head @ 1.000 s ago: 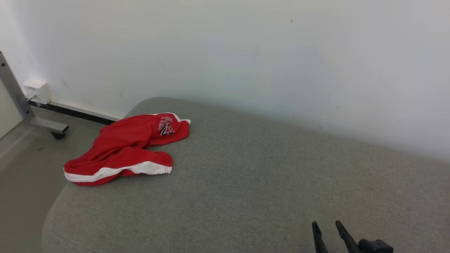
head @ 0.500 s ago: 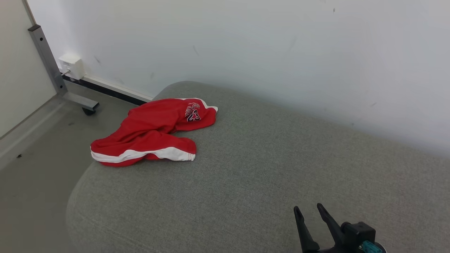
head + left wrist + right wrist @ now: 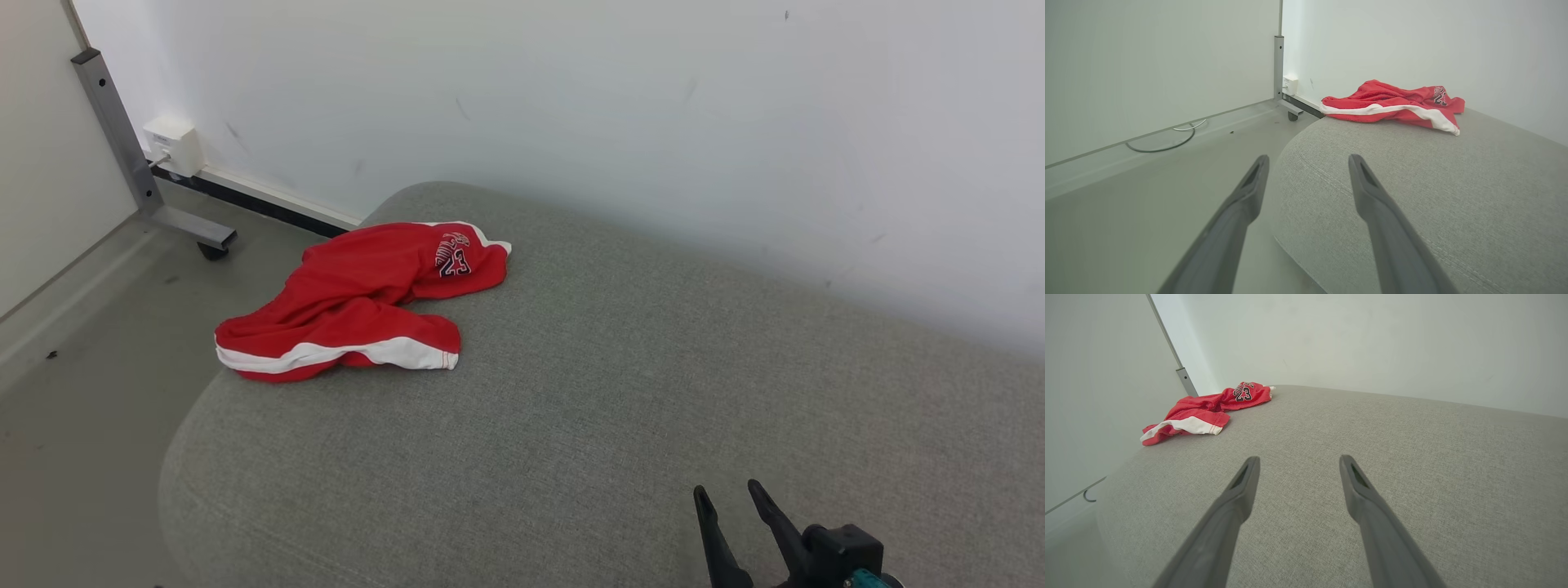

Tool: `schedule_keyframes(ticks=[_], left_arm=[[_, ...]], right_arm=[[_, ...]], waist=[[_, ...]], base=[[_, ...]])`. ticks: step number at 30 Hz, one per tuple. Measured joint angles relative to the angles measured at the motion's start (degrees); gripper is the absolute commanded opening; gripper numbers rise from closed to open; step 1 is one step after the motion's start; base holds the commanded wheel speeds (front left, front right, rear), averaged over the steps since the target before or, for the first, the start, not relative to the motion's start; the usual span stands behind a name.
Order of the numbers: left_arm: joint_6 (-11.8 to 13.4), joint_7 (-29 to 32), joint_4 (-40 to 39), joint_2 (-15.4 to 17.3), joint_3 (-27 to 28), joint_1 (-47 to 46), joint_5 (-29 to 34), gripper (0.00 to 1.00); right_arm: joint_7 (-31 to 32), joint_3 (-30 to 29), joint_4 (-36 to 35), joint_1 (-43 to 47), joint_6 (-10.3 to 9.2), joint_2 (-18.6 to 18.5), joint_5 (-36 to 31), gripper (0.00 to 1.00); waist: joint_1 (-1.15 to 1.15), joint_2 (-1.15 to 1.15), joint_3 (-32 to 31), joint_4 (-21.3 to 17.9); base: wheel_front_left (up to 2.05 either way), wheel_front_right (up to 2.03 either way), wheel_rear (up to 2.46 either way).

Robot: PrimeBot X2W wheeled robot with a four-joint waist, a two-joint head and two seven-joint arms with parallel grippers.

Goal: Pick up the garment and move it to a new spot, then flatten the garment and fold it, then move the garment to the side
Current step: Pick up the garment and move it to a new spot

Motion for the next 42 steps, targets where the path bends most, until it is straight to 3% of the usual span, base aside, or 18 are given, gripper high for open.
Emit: schedule_keyframes(ticks=[4,8,14,19,20,24,27,35,42], left_arm=[[-0.01,0.36,1.91,3.74,-3.76,-4.21,-2.46,1.00],[-0.01,4.77,1.56,8.12,-4.86,-10.26,-5.77,1.00],[-0.01,14.52,-1.08,14.44,-3.90,-18.56,-8.76,1.00],[0.01,23.29,0.35,18.56,-1.54,-24.85,-15.95,1.00],[-0.01,26.85,0.43,20.03,-1.49,-26.28,-20.30,1.00],[0.00,34.89,0.67,21.58,0.15,-29.16,-30.63,1.00],[0.19,38.89,1.11,23.14,1.62,-30.87,-34.23,1.00],[2.44,42.79,4.04,24.49,3.46,-35.71,-38.27,1.00],[2.55,44.32,9.17,24.98,3.92,-38.23,-40.21,1.00]], right_arm=[[0.00,-2.04,-1.16,2.01,0.00,0.01,-1.29,1.00],[0.05,-2.97,-2.55,3.78,0.00,0.02,-2.86,1.00],[2.75,-4.35,-7.01,2.79,0.00,0.04,-7.32,1.00],[5.38,-4.61,-12.01,0.85,0.00,-0.35,-9.57,1.00],[6.06,-4.43,-14.16,0.20,0.00,-0.47,-10.20,1.00],[7.50,-4.33,-18.51,-0.42,0.00,-1.08,-11.07,1.00],[8.11,-4.93,-21.12,-0.57,0.00,-1.29,-11.36,1.00],[8.92,-4.61,-24.68,-0.27,0.00,-1.32,-11.72,1.00],[8.92,-4.55,-27.26,0.03,0.00,-1.24,-12.04,1.00]], waist=[[0.00,0.00,0.24,0.11],[0.00,0.00,0.53,-0.05],[0.00,0.00,2.99,-1.16],[0.00,0.00,6.70,-3.18],[0.00,0.00,8.44,-4.40],[0.01,0.00,12.55,-7.50],[0.01,0.00,15.85,-10.21],[0.01,0.00,23.50,-17.01],[0.01,0.01,28.69,-22.46]], base=[[0.00,0.00,0.00],[0.00,0.00,0.00],[0.00,0.00,0.00],[0.00,0.00,0.00],[0.00,0.00,0.00],[0.00,0.00,0.00],[0.00,0.00,0.00],[0.00,0.00,0.00],[0.00,0.00,0.00]])
